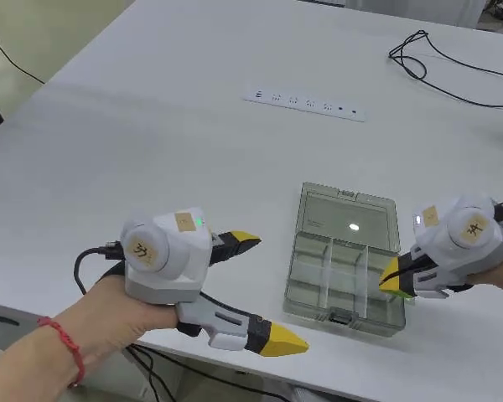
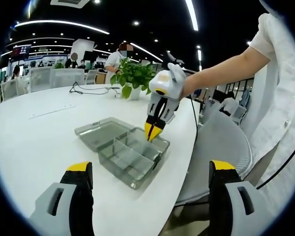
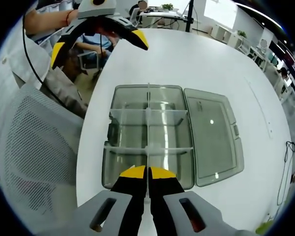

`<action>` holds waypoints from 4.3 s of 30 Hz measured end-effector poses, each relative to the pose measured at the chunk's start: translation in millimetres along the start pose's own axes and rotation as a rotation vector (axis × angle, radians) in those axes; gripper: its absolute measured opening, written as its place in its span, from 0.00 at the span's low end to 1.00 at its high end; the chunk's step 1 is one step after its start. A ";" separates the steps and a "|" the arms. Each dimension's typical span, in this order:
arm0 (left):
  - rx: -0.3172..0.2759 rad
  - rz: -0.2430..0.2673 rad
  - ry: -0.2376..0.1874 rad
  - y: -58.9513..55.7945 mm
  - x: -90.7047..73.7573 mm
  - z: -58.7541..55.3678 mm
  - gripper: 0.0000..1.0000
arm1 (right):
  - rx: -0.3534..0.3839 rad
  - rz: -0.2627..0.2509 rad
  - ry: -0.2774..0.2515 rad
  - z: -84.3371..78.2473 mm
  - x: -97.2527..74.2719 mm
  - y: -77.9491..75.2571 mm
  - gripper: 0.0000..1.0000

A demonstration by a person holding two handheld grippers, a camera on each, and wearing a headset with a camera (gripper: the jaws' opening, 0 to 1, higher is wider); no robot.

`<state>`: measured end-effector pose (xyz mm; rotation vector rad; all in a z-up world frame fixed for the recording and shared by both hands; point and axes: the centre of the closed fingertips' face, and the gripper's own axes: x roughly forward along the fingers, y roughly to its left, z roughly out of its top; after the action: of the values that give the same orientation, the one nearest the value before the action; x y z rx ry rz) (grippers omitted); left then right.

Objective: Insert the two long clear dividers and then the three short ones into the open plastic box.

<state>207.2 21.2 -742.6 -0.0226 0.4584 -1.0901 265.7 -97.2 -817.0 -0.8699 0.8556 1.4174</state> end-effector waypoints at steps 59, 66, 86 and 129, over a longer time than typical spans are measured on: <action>0.036 -0.023 0.014 -7.6 -2.5 2.5 1.00 | 0.313 -0.251 -0.295 -13.7 -91.0 23.8 0.48; 0.042 -0.022 0.016 -5.0 -4.4 2.7 1.00 | 0.356 -0.306 -0.347 -26.5 -98.5 23.9 0.61; 0.066 -0.010 0.036 0.8 -4.5 0.4 1.00 | 0.354 -0.289 -0.400 -36.2 -92.4 39.3 0.88; 0.106 0.035 0.059 14.9 -3.0 -6.2 1.00 | 0.349 -0.269 -0.394 -31.1 -88.2 44.2 0.84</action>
<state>216.4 32.0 -750.7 0.1114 0.4520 -1.0814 223.4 -165.7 -751.9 -0.4020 0.6304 1.1091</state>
